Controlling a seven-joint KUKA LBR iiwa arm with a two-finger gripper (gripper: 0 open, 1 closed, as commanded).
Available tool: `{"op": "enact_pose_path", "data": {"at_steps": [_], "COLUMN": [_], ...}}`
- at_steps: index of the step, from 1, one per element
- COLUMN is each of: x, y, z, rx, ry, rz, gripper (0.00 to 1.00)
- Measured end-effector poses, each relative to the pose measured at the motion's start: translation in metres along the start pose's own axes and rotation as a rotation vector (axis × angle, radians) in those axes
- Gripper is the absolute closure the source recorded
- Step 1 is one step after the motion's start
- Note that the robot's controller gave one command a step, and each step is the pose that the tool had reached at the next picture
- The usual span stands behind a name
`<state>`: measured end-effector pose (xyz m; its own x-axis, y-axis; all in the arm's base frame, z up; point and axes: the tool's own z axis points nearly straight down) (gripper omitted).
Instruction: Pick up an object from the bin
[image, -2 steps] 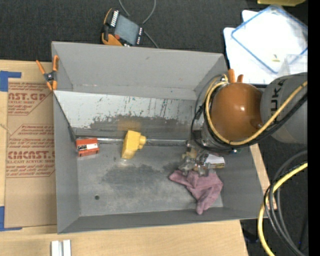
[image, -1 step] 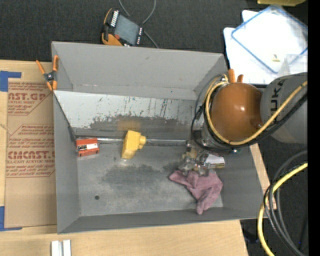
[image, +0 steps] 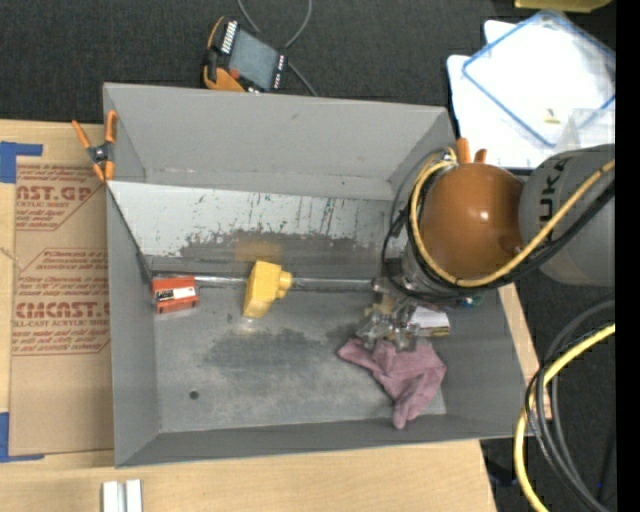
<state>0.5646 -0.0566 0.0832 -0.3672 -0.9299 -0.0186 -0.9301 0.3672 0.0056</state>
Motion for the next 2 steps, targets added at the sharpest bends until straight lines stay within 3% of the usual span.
{"op": "enact_pose_path", "data": {"at_steps": [2], "x": [-0.0052], "y": [0.0011], "z": [0.0033], "rx": [0.000], "ry": [-0.001], "rz": [0.017], "gripper": [1.00]}}
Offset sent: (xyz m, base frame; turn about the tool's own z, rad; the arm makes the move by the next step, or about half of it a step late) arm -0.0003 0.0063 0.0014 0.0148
